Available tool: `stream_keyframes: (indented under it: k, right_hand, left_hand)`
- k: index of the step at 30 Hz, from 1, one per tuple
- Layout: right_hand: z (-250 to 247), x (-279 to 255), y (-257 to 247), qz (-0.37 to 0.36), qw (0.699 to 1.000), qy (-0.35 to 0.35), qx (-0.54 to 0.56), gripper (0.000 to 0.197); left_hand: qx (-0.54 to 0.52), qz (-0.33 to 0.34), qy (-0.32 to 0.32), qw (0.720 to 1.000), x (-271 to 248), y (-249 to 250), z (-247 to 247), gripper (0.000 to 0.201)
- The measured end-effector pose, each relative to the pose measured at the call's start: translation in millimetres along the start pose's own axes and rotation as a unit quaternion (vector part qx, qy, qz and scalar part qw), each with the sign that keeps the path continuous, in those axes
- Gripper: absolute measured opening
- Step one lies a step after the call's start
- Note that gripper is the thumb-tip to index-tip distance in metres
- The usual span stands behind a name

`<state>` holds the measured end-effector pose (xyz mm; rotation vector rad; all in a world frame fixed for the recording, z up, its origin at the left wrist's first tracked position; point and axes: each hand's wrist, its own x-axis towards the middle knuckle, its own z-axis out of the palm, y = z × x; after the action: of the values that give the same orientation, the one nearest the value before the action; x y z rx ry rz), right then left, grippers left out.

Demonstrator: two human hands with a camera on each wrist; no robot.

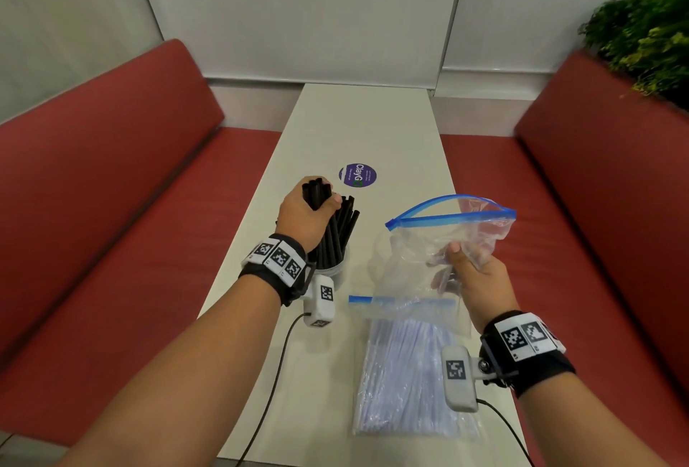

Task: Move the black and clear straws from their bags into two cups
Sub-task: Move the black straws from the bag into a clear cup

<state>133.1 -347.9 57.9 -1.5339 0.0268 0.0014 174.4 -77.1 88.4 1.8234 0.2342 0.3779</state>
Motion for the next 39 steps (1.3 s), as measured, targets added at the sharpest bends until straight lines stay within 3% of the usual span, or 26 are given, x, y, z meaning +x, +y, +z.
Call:
stream_keyframes:
  k: [8,13,15,18,21,25,28,30,32,35,37,39]
  right_hand:
    - [5,0,4,-0.008,1.0,-0.001,0.012,0.033]
    - [4,0,7,-0.006,1.0,-0.009,0.014,0.069]
    - [4,0,7,-0.008,1.0,-0.008,0.017,0.066]
    - [6,-1,6,-0.002,1.0,-0.002,0.02,0.046]
    - [8,-1,6,-0.004,1.0,-0.003,0.009,0.051]
    - [11,-1,5,-0.005,1.0,-0.008,0.01,0.047]
    - [12,1,4,-0.004,1.0,-0.012,0.009,0.047]
    - [12,2,6,-0.001,1.0,-0.013,0.008,0.049]
    - [13,2,8,0.002,1.0,-0.012,0.007,0.046]
    - [12,3,11,0.008,1.0,-0.01,0.007,0.032]
    - [12,4,11,0.009,1.0,-0.011,0.0,0.029]
    - [12,4,11,0.01,1.0,-0.013,-0.005,0.03]
  left_hand:
    - [0.161,-0.012,-0.03,0.986,8,2,-7,0.039]
    - [0.188,0.013,-0.008,0.982,2,-6,-9,0.049]
    - [0.219,0.011,-0.003,0.976,0,-12,-9,0.05]
    - [0.277,0.003,-0.018,0.961,-4,-18,-9,0.055]
    - [0.322,0.021,-0.039,0.946,-6,-15,-10,0.058]
    - [0.252,0.02,-0.028,0.967,-5,-11,-14,0.058]
    - [0.165,0.062,-0.033,0.984,-5,-11,-16,0.072]
    - [0.168,0.091,-0.054,0.98,-3,-9,-17,0.079]
    - [0.209,0.12,-0.08,0.967,0,-4,-18,0.075]
    - [0.295,0.199,-0.112,0.928,2,-3,-20,0.05]
    - [0.325,0.249,-0.106,0.906,4,-7,-22,0.033]
    - [0.35,0.277,-0.091,0.89,6,-11,-23,0.028]
